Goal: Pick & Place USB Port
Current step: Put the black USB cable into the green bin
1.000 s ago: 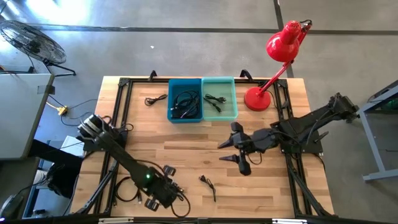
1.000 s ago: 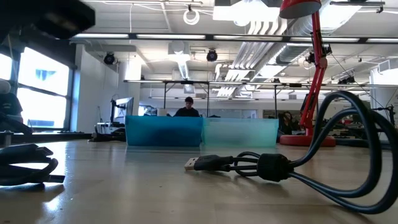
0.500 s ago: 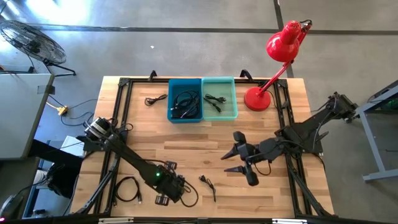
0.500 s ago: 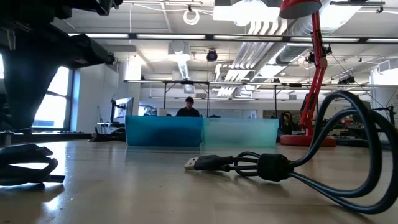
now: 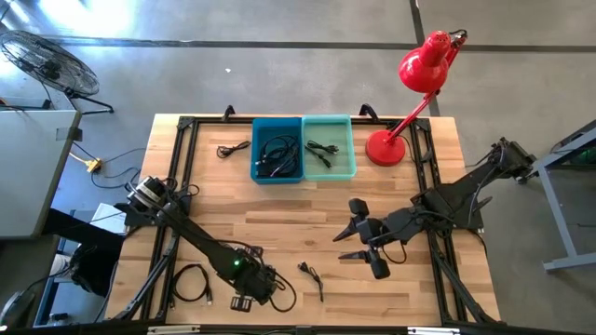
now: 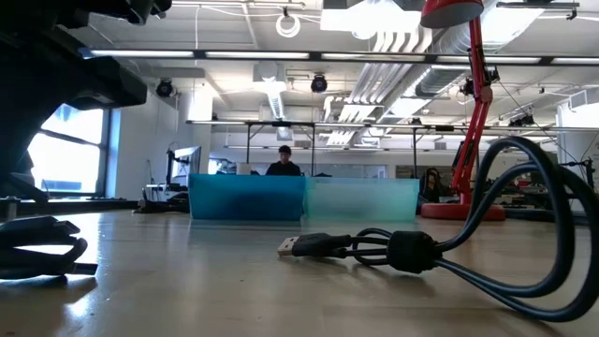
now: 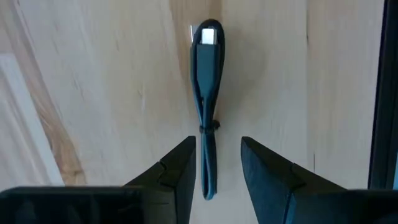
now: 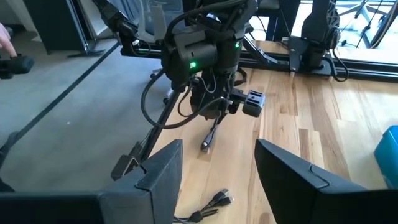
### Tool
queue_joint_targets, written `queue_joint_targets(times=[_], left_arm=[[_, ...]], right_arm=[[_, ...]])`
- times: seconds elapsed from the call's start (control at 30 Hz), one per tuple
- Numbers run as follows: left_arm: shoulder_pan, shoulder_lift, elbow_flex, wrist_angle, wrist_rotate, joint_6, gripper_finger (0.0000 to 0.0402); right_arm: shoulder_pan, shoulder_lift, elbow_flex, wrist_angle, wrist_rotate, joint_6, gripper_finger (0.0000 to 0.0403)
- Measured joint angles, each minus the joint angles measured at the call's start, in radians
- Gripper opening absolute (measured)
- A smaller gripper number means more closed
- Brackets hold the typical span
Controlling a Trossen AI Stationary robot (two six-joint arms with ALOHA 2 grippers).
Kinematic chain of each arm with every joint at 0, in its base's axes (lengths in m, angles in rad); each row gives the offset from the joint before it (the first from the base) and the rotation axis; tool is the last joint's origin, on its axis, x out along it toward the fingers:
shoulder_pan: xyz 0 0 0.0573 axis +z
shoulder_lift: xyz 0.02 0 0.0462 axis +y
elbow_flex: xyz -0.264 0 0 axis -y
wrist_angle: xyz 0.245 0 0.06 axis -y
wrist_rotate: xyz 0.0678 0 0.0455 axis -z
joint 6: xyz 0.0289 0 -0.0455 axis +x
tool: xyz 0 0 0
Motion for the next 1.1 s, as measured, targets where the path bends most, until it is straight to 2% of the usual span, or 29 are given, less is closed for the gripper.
queue_joint_targets(times=[0.83, 0.93, 1.03, 1.1], left_arm=[[0.002, 0.082, 0.001, 0.046, -0.017, 0.004, 0.0121], [0.002, 0.082, 0.001, 0.041, -0.025, 0.004, 0.0093], [0.009, 0.082, 0.001, 0.032, -0.03, 0.003, 0.0028], [0.01, 0.082, 0.001, 0.03, -0.024, 0.001, 0.0018]], right_arm=[[0.0, 0.0, 0.001, -0.03, -0.007, 0.0, 0.0192], [0.0, 0.0, 0.001, -0.03, -0.007, 0.003, 0.0192], [0.0, 0.0, 0.001, -0.031, -0.007, 0.004, 0.0192], [0.0, 0.0, 0.001, -0.03, -0.007, 0.004, 0.0192]])
